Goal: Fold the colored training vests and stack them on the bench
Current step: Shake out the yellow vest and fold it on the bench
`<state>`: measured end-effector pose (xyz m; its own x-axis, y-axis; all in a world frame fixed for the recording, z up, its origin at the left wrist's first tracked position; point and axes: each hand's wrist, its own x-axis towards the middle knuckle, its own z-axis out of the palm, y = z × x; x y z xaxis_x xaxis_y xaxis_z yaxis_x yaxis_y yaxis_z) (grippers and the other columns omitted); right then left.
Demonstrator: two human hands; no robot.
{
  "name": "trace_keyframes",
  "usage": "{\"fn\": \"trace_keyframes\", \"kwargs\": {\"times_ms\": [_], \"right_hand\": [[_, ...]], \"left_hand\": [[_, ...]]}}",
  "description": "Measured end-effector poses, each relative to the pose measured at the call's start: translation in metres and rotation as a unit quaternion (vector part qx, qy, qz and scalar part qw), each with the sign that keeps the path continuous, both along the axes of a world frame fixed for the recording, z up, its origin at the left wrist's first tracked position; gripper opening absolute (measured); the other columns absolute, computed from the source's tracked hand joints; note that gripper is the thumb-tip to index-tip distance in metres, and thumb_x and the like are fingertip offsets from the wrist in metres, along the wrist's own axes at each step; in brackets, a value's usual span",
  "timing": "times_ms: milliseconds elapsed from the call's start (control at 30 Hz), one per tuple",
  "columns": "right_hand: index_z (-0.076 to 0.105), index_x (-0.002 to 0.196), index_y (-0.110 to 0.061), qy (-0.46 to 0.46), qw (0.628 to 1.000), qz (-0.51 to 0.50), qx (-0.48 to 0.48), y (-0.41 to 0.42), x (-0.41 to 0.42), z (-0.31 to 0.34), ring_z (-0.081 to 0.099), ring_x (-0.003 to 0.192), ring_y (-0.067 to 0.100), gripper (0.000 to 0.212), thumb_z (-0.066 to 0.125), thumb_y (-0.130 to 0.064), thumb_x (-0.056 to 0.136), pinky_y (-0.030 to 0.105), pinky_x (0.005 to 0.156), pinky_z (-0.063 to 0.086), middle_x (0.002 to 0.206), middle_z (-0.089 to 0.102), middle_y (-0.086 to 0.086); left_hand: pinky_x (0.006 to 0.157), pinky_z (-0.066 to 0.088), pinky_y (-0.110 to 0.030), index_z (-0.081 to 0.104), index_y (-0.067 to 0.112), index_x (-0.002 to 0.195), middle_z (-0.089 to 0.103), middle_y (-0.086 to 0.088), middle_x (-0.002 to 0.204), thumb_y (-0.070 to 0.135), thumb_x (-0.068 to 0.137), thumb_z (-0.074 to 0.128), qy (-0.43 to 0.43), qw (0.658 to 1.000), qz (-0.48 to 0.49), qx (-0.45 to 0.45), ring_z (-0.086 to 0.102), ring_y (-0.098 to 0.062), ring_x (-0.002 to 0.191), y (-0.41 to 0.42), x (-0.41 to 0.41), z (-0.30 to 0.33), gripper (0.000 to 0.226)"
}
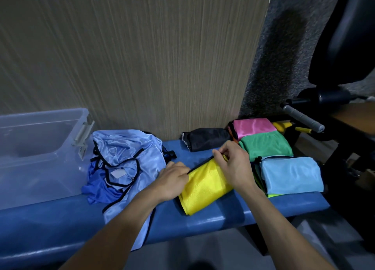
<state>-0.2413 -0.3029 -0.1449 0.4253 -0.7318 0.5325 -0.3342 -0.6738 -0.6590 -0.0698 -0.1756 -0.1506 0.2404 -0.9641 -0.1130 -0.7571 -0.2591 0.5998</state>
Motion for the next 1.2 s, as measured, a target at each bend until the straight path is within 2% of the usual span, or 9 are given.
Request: {"fn": "trace_keyframes", "kwargs": {"times_ms": [100,200,367,500,633,700,833,933,1200], "right_hand": [[0.053,0.073,-0.015,-0.022,0.994,-0.031,0.101,-0.008,0.002,0.001,0.049,0.062,0.008,0.029,0.071,-0.023,0.094,0.019,0.057,0.035,0.068,0.056,-0.003],[0.058,0.077,-0.015,-0.059,0.978,-0.058,0.191,-0.016,0.006,0.004,0.054,0.068,0.01,0.026,0.066,-0.029,0.097,0.028,0.064,0.037,0.072,0.06,-0.004],[0.062,0.12,-0.017,-0.167,0.952,-0.066,0.25,-0.025,0.014,0.017,0.06,0.101,0.015,0.026,0.056,-0.035,0.102,0.023,0.082,0.043,0.108,0.065,-0.002],[0.048,0.142,-0.015,-0.167,0.964,-0.077,0.192,-0.03,0.022,0.024,0.057,0.102,0.006,0.043,0.056,-0.028,0.102,0.01,0.086,0.041,0.13,0.05,-0.001],[0.05,0.14,-0.016,-0.078,0.987,-0.048,0.131,-0.039,0.031,0.014,0.057,0.114,0.022,0.041,0.058,-0.02,0.1,0.038,0.101,0.047,0.133,0.049,0.001],[0.052,0.14,-0.013,-0.001,0.996,-0.036,0.077,-0.045,0.033,0.009,0.054,0.122,0.026,0.043,0.057,-0.015,0.097,0.04,0.106,0.043,0.137,0.05,0.005],[0.044,0.15,-0.017,0.188,0.982,0.001,0.009,-0.053,0.04,0.003,0.036,0.141,0.031,0.059,0.058,-0.015,0.093,0.04,0.116,0.033,0.158,0.035,0.006],[0.027,0.158,-0.026,0.288,0.957,-0.004,-0.033,-0.06,0.054,0.001,0.009,0.155,0.032,0.073,0.058,-0.016,0.093,0.045,0.124,0.019,0.169,0.012,0.003],[0.002,0.163,-0.026,0.468,0.882,-0.028,-0.053,-0.074,0.077,-0.004,-0.012,0.154,0.04,0.076,0.045,-0.023,0.1,0.056,0.125,-0.003,0.17,-0.008,0.007]], "left_hand": [[0.074,0.038,-0.035,0.055,0.016,0.082,0.056,0.004,0.08,0.024,0.096,0.036,0.091,0.991,0.068,-0.066,0.055,-0.019,0.083,-0.006,0.002,0.002,0.025],[0.078,0.038,-0.028,0.066,0.017,0.117,0.063,0.003,0.101,0.009,0.102,0.036,0.118,0.982,0.099,-0.113,0.059,-0.019,0.097,-0.021,0.009,0.007,0.034],[0.083,0.039,-0.008,0.071,0.01,0.104,0.068,-0.002,0.105,-0.006,0.1,0.036,0.149,0.952,0.132,-0.232,0.057,-0.013,0.101,-0.077,0.03,0.041,0.038],[0.095,0.049,-0.031,0.071,0.012,0.108,0.07,-0.007,0.108,0.005,0.102,0.035,0.218,0.93,0.206,-0.21,0.062,-0.022,0.104,-0.137,0.055,0.035,0.038],[0.09,0.051,-0.035,0.068,0.015,0.108,0.07,-0.009,0.114,0.007,0.099,0.044,0.262,0.905,0.294,-0.163,0.064,-0.027,0.104,-0.17,0.063,0.0,0.027],[0.088,0.047,-0.032,0.067,0.011,0.113,0.065,-0.004,0.112,0.004,0.097,0.048,0.249,0.892,0.335,-0.172,0.06,-0.024,0.103,-0.173,0.059,-0.013,0.025],[0.073,0.043,-0.031,0.059,0.018,0.085,0.059,-0.007,0.092,-0.003,0.094,0.048,0.31,0.856,0.348,-0.223,0.054,-0.021,0.082,-0.181,0.049,-0.013,0.026],[0.068,0.049,-0.029,0.058,0.014,0.109,0.064,-0.007,0.098,-0.001,0.098,0.05,0.399,0.811,0.354,-0.241,0.057,-0.018,0.082,-0.192,0.044,-0.005,0.02],[0.088,0.046,-0.025,0.056,0.02,0.102,0.067,-0.003,0.109,0.017,0.097,0.061,0.216,0.893,0.328,-0.217,0.062,-0.019,0.097,-0.173,0.053,0.001,0.008]]}}
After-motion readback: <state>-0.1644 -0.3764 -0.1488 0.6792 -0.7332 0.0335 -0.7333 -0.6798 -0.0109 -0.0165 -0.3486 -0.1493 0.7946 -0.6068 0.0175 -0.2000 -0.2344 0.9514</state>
